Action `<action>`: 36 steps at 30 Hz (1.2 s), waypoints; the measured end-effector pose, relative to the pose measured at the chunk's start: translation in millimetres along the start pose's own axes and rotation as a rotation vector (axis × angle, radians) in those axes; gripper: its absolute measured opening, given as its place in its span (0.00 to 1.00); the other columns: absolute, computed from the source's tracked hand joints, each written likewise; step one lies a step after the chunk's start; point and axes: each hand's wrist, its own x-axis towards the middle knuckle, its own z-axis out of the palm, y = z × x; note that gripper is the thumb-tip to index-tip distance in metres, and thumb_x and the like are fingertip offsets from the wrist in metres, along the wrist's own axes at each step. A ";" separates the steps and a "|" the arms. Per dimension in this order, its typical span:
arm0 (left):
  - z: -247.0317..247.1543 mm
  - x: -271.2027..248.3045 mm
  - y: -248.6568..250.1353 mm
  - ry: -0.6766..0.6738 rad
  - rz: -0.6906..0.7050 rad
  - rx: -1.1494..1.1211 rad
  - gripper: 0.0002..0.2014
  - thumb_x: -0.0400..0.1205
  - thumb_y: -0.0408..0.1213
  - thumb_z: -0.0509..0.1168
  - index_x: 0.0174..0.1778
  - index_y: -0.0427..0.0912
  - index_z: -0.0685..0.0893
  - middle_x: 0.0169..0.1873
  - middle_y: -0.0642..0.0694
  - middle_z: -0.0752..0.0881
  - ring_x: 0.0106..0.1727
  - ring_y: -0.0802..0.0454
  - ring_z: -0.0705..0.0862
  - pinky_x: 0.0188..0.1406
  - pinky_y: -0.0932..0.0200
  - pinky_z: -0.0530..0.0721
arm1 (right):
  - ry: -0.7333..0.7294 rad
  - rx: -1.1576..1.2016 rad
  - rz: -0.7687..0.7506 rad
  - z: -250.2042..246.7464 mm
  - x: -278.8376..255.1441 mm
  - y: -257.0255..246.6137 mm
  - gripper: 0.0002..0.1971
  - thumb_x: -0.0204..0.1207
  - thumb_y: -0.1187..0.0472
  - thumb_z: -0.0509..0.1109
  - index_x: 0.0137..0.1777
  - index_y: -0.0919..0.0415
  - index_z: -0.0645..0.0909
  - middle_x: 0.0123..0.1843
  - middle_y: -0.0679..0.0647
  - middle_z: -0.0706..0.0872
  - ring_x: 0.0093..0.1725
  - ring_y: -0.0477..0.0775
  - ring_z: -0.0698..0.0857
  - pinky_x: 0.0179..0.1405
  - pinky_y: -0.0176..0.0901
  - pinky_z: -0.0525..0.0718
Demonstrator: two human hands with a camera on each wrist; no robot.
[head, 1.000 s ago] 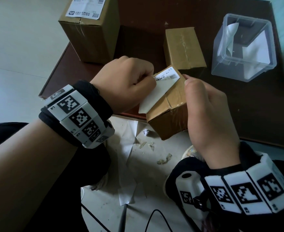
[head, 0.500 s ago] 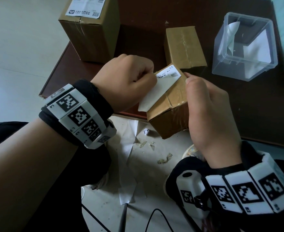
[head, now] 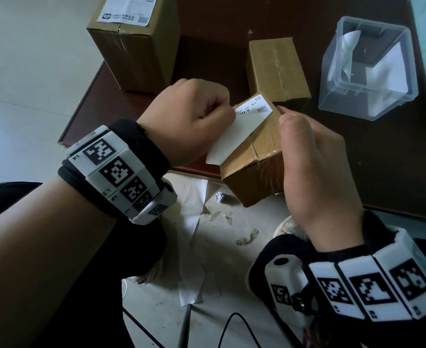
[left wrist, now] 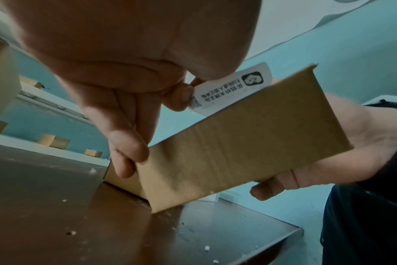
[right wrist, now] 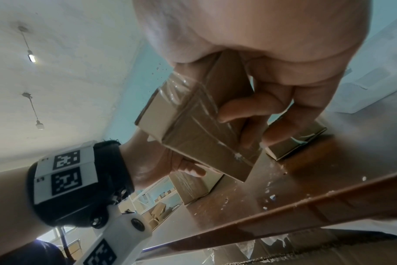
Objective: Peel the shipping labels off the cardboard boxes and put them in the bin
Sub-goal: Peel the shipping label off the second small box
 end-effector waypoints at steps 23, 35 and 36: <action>-0.5 1.4 0.3 0.051 -0.007 -0.079 0.17 0.84 0.42 0.56 0.33 0.34 0.77 0.25 0.47 0.71 0.25 0.52 0.68 0.26 0.57 0.65 | 0.014 0.039 -0.109 -1.5 2.1 -0.6 0.18 0.87 0.49 0.55 0.43 0.55 0.81 0.25 0.45 0.74 0.26 0.41 0.71 0.23 0.28 0.69; -0.2 0.4 1.3 0.064 -0.023 -0.095 0.17 0.83 0.41 0.57 0.33 0.34 0.77 0.25 0.47 0.71 0.26 0.53 0.68 0.26 0.57 0.65 | 0.032 0.047 -0.128 -1.3 1.4 -3.3 0.18 0.86 0.50 0.55 0.38 0.55 0.77 0.26 0.48 0.72 0.26 0.42 0.70 0.23 0.27 0.68; -0.1 0.3 1.7 0.067 -0.022 -0.095 0.17 0.83 0.41 0.57 0.33 0.34 0.77 0.25 0.47 0.71 0.26 0.53 0.68 0.26 0.56 0.65 | 0.035 0.043 -0.127 -1.5 1.5 -3.5 0.17 0.86 0.49 0.55 0.37 0.53 0.77 0.26 0.46 0.72 0.26 0.42 0.70 0.23 0.26 0.68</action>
